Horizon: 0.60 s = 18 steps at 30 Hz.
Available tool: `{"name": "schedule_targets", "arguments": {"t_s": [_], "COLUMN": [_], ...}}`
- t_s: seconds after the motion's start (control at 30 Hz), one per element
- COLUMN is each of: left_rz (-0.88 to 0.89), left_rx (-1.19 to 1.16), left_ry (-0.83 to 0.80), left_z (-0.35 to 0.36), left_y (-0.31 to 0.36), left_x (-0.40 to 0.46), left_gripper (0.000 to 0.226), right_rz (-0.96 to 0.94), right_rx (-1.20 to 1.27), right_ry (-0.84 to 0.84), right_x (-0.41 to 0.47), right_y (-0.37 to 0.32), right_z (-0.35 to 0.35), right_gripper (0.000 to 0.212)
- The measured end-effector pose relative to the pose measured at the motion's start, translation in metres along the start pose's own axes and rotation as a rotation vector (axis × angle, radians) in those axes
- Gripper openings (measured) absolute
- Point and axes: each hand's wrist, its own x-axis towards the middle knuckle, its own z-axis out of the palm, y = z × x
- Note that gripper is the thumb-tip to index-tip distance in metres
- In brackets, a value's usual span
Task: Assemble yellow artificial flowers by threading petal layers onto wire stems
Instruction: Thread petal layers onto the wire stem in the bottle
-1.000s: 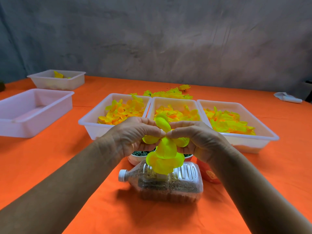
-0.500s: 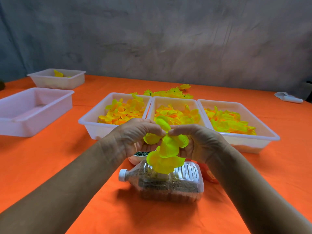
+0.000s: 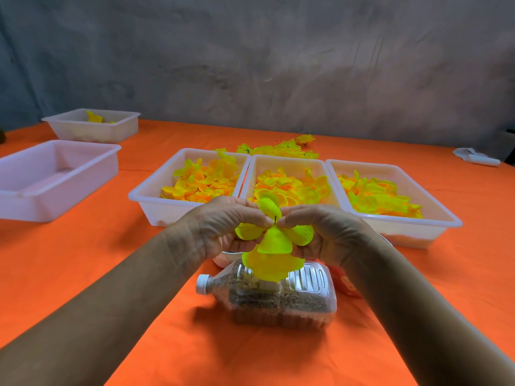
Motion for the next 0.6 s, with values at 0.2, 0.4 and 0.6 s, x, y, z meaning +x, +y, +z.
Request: {"name": "schedule_targets", "arguments": {"t_s": [0.2, 0.4, 0.6], "left_rz": [-0.024, -0.039, -0.085], "left_rx": [-0.02, -0.021, -0.021], "left_ry": [0.067, 0.165, 0.172], "left_z": [0.006, 0.019, 0.019], "left_y": [0.001, 0.009, 0.011], "left_x": [-0.003, -0.006, -0.007], "left_gripper": [0.01, 0.017, 0.047], "right_rz": [-0.005, -0.065, -0.148], "right_rx": [-0.032, -0.106, -0.154], "right_ry": [-0.006, 0.026, 0.046], "right_x": [0.0, -0.002, -0.004], "right_y": [0.001, 0.003, 0.006], "right_z": [0.0, -0.002, -0.006], "right_gripper": [0.015, 0.013, 0.022]}}
